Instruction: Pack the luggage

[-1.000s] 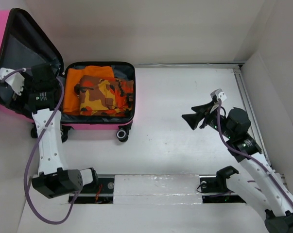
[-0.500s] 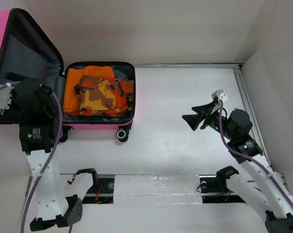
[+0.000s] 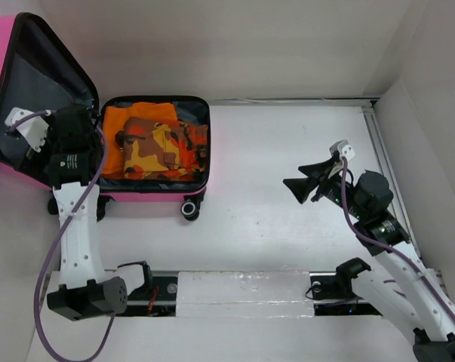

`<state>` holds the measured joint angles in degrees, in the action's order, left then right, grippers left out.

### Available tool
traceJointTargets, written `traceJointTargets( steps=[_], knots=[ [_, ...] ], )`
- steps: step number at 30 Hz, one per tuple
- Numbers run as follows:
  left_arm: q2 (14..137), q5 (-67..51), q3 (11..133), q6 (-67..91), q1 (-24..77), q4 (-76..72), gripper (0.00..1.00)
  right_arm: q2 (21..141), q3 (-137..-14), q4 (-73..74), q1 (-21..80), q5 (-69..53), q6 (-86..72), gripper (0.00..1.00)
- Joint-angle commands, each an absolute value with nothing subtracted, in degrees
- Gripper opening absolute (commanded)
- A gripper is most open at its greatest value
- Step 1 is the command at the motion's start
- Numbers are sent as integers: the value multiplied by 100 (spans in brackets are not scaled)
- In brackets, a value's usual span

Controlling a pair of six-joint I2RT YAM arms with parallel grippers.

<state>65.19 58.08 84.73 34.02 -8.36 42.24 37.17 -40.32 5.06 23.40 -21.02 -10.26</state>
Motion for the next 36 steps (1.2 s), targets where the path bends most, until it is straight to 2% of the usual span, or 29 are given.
traceJointTargets(
  steps=[1, 6, 9, 10, 14, 18, 22, 24, 27, 28, 30, 33, 35, 36],
  knots=[
    [6653, 6327, 8394, 3683, -853, 4570, 99, 3665, -4245, 387, 2435, -2048, -949, 74],
    [6863, 5899, 8271, 3718, -853, 4482, 99, 3604, -4245, 448, 2435, -1995, -896, 74],
    [7163, 5600, 8673, 3718, -853, 4527, 99, 3604, -4245, 448, 2487, -1995, -896, 74],
    [7163, 5372, 8840, 3213, -853, 4300, 99, 3664, -4245, 448, 2487, -1995, -896, 74],
    [7163, 4239, 10096, 3059, -853, 3851, 99, 3788, -4245, 448, 2540, -2065, -896, 74],
    [7259, 1701, 9976, 3111, -853, 3340, 99, 3735, -4245, 448, 2540, -2013, -896, 74],
    [7646, 1230, 10801, 3260, -853, 3655, 99, 3840, -4245, 396, 2540, -2013, -896, 74],
    [7577, 951, 10706, 3453, -853, 3595, 99, 3910, -4245, 396, 2540, -2065, -896, 74],
    [7804, -216, 10460, 3315, -853, 3761, 99, 3859, -4298, 396, 2540, -2065, -896, 74],
    [7953, -220, 10459, 3313, -853, 4049, 99, 3858, -4298, 396, 2540, -2065, -896, 74],
    [7877, -692, 9909, 3313, -1176, 4115, 99, 3788, -4298, 396, 2540, -2065, -896, 74],
    [6490, -450, 8581, 3489, -1415, 3280, 99, 3788, -4298, 396, 2540, -2065, -896, 74],
    [5761, 216, 8481, 3428, -1415, 3565, 99, 3788, -4298, 396, 2592, -2065, -896, 74],
    [5583, 1020, 8481, 3376, -1415, 3708, 99, 3788, -4298, 396, 2593, -2065, -896, 74]
  ],
)
